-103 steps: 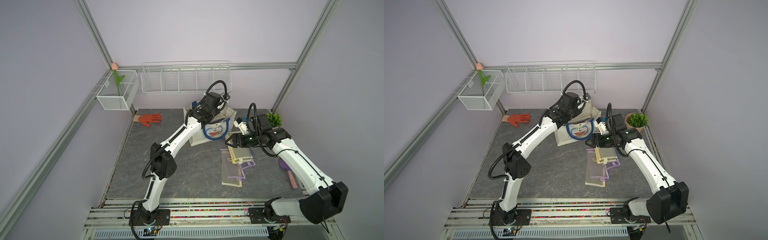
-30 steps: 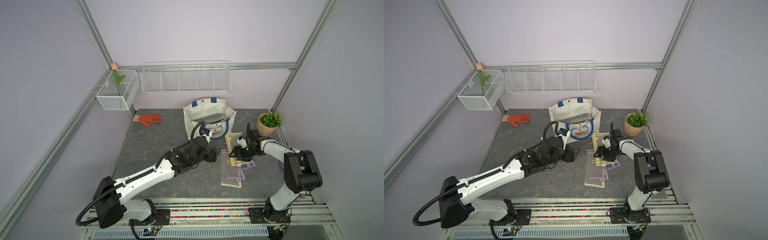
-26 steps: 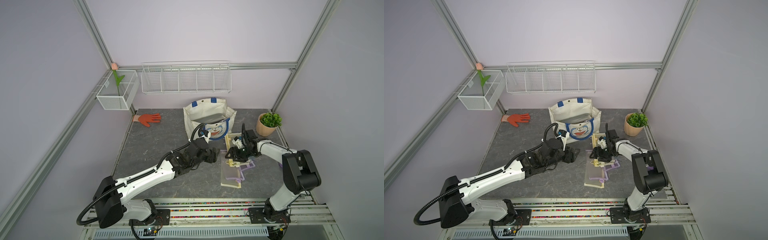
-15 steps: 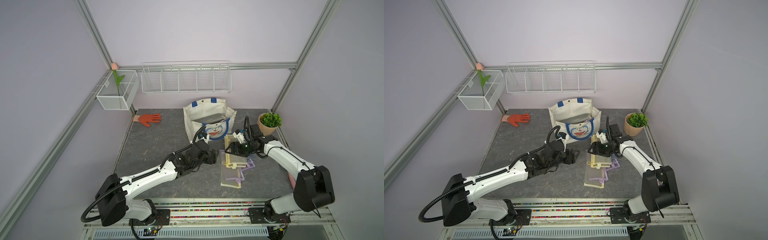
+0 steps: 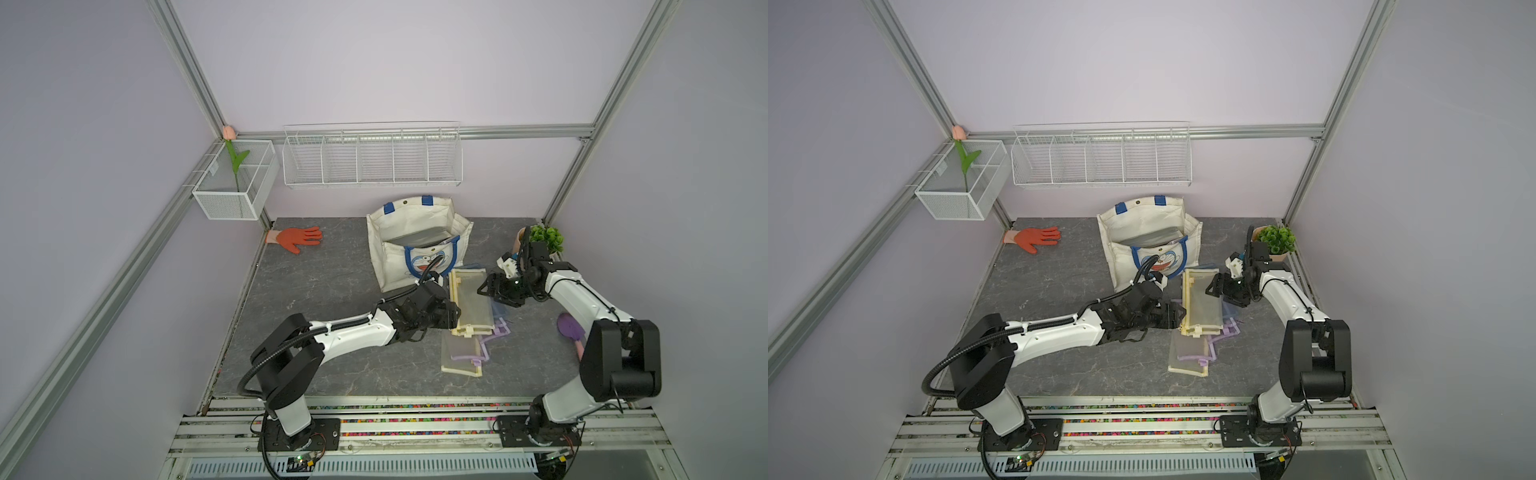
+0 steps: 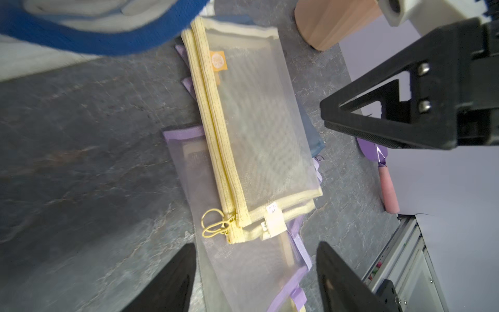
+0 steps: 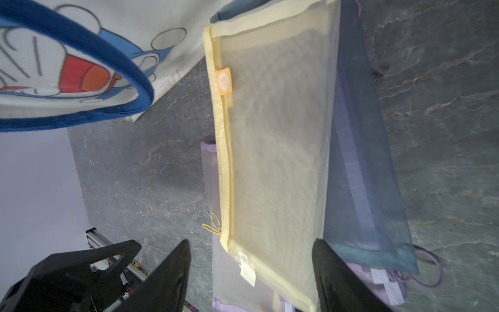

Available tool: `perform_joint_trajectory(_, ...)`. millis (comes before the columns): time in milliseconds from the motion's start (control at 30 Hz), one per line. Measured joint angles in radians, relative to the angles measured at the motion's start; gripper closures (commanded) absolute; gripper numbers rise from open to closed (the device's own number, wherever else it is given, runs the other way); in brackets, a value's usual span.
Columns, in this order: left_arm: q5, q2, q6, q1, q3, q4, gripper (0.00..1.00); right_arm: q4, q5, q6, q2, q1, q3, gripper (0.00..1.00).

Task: Put the pencil pouch into the canvas bag
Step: Move the pencil pouches to the center of the board, then pick up the pencil pouch.

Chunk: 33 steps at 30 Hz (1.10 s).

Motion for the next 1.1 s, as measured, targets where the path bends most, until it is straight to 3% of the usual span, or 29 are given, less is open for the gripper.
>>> perform_joint_trajectory(467, 0.068, 0.249, -0.079, 0.038, 0.084, 0.128, 0.37, 0.028, 0.015, -0.009, 0.063, -0.017, -0.016, 0.29)
perform_joint_trajectory(733, 0.098, 0.312, -0.082, 0.040, 0.156, 0.154, 0.48, 0.051, -0.015, -0.017, 0.102, -0.016, -0.038, 0.36)
perform_joint_trajectory(900, 0.113, 0.327, -0.082, 0.041, 0.164, 0.155, 0.50, 0.055, -0.024, -0.016, 0.101, 0.001, -0.039, 0.44)
perform_joint_trajectory(1100, 0.125, 0.328, -0.082, 0.040, 0.166, 0.155, 0.51, 0.048, -0.012, -0.017, 0.070, 0.035, -0.041, 0.47)
